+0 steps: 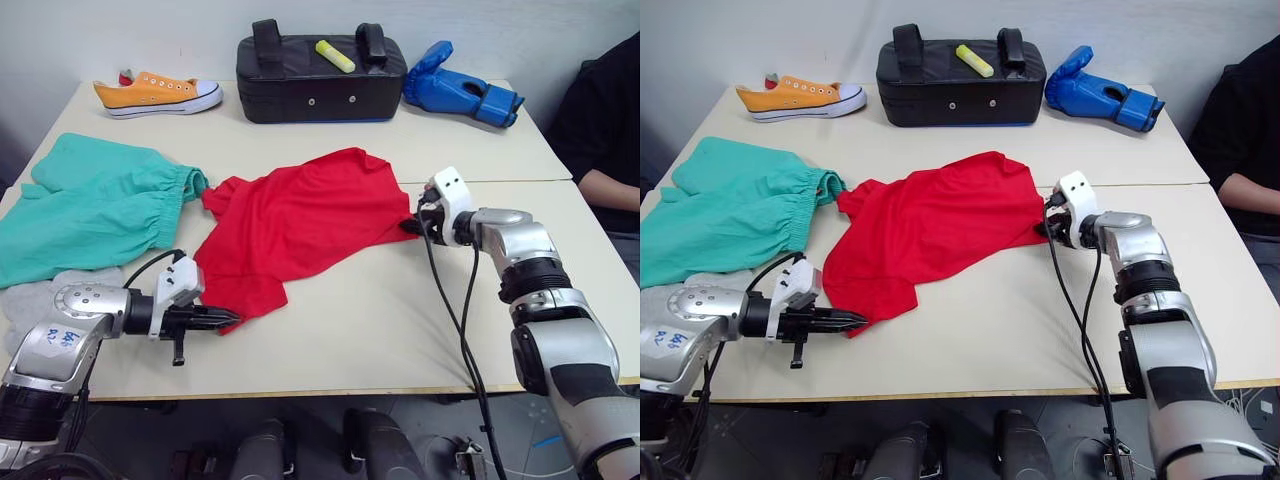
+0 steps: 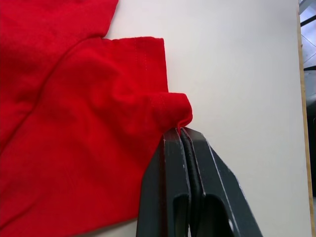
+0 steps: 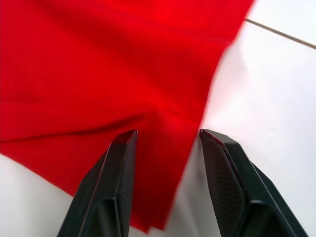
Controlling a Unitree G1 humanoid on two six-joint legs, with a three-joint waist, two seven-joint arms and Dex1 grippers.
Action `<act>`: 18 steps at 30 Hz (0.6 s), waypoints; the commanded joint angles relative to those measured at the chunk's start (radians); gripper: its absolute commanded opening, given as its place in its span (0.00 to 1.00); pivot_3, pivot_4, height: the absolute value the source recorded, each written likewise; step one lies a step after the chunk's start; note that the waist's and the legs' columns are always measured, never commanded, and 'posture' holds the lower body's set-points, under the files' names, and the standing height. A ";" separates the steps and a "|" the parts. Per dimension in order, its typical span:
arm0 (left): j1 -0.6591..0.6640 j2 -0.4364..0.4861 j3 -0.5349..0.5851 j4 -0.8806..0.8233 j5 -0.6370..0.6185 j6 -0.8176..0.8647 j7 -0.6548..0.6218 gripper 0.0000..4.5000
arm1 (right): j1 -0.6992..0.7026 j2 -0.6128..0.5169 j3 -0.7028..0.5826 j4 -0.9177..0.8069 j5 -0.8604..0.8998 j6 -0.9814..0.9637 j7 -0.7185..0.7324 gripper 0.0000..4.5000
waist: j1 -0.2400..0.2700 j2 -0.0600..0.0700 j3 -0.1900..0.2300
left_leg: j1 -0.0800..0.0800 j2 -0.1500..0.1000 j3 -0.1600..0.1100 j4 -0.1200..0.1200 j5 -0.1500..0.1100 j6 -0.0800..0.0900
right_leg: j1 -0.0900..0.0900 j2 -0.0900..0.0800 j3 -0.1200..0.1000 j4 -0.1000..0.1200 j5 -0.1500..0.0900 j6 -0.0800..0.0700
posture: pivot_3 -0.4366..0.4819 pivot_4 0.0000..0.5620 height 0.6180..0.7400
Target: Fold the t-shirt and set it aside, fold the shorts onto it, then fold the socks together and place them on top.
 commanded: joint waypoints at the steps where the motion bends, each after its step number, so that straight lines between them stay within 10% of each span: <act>1: 0.006 0.015 0.035 -0.032 -0.015 -0.002 0.001 0.00 | -0.037 0.004 -0.032 0.011 0.003 -0.031 -0.008 0.16 | -0.001 0.000 0.000 | 0.000 0.000 0.000 0.000 0.000 0.000 | 0.000 0.000 0.000 0.000 0.000 0.000 | 0.48 0.27 1.00; 3: 0.000 0.016 0.033 -0.027 -0.014 -0.004 0.001 0.00 | -0.040 0.004 -0.034 0.020 -0.002 -0.051 -0.018 0.01 | -0.002 0.000 0.000 | 0.000 0.000 0.000 0.000 0.000 0.000 | 0.000 0.000 0.000 0.000 0.000 0.000 | 0.48 0.27 1.00; 10: -0.007 0.013 0.023 -0.018 -0.010 -0.010 -0.004 0.00 | -0.017 -0.023 -0.050 -0.049 0.008 -0.087 0.020 0.01 | -0.009 0.000 0.000 | 0.000 0.000 0.000 0.000 0.000 0.000 | 0.000 0.000 0.000 0.000 0.000 0.000 | 0.48 0.27 1.00; 18: 0.006 0.035 0.026 -0.007 -0.013 -0.017 -0.039 0.00 | 0.379 -0.165 -0.079 -0.708 0.049 -0.290 0.149 0.01 | 0.008 0.000 0.000 | 0.000 0.000 -0.001 -0.001 -0.001 -0.001 | 0.001 0.000 0.000 -0.003 0.000 0.001 | 0.48 0.27 1.00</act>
